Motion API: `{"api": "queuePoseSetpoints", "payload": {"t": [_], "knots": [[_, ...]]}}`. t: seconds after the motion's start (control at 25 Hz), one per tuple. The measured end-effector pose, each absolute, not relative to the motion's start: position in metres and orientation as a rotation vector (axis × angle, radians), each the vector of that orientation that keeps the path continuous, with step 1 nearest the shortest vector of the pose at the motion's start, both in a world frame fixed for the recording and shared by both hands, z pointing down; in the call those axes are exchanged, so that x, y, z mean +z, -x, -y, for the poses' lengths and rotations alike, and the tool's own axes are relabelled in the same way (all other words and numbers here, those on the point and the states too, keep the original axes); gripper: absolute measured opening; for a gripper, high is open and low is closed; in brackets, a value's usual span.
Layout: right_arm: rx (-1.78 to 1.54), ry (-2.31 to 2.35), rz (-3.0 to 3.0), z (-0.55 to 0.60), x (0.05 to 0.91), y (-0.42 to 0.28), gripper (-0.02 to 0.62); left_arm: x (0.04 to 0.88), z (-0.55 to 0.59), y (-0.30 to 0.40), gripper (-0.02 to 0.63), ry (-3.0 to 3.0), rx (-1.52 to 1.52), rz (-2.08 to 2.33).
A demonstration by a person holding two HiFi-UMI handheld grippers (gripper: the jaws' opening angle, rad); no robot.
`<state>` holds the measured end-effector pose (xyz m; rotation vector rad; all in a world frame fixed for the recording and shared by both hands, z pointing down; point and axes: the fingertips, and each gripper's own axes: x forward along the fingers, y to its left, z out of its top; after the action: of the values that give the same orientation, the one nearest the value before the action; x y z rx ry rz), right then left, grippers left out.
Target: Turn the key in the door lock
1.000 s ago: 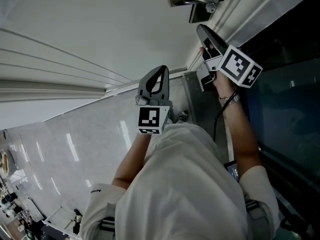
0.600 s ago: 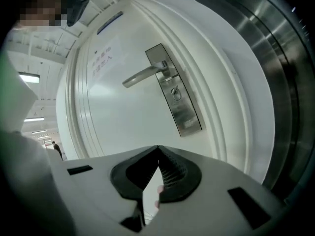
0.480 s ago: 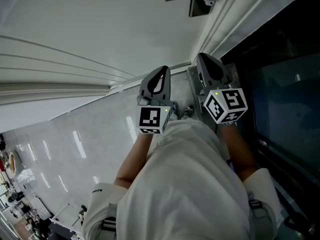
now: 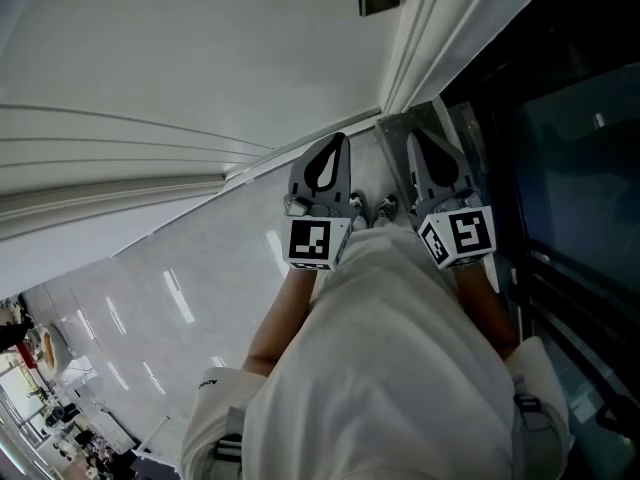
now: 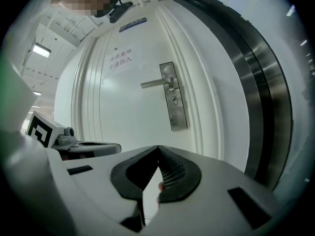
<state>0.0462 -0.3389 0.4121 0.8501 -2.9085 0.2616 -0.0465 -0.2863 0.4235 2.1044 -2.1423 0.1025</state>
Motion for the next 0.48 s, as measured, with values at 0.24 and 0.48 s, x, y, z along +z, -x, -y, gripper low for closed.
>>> {"api": "queuePoseSetpoints", "payload": {"t": [0.24, 0.48], "knots": [[0.27, -0.854, 2.883, 0.318, 0.421, -0.058, 0.005, 0.43, 0.278, 0.039, 0.009, -2.108, 0.093, 2.116], [0.23, -0.987, 2.838, 0.317, 0.427, -0.066, 0.005, 0.429, 0.273, 0.032, 0.009, -2.129, 0.08, 2.094]]}}
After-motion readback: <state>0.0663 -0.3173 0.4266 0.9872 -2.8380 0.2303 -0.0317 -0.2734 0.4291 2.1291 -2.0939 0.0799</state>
